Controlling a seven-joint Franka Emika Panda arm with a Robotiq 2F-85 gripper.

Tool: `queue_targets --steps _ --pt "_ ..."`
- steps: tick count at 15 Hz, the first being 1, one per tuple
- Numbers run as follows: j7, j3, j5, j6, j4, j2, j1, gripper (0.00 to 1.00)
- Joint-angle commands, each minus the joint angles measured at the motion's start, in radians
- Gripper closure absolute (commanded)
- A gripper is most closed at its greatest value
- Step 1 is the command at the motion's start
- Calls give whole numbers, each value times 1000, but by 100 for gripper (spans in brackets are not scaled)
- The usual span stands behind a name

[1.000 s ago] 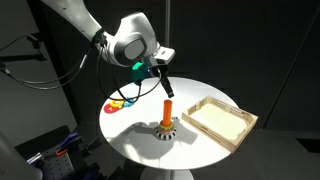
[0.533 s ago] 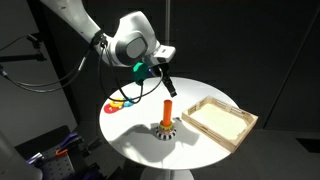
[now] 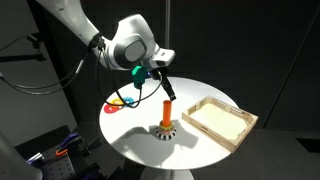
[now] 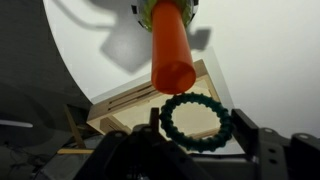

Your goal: Put the dark green ring on the stack

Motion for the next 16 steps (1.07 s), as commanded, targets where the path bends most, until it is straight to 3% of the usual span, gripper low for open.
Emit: queue_targets --steps 1,8,16 --pt "12 -13 -28 12 -41 -47 0 53" --pt "18 -18 -73 10 -85 -109 -1 53" --pt "81 -31 -212 29 -94 -111 -13 53"
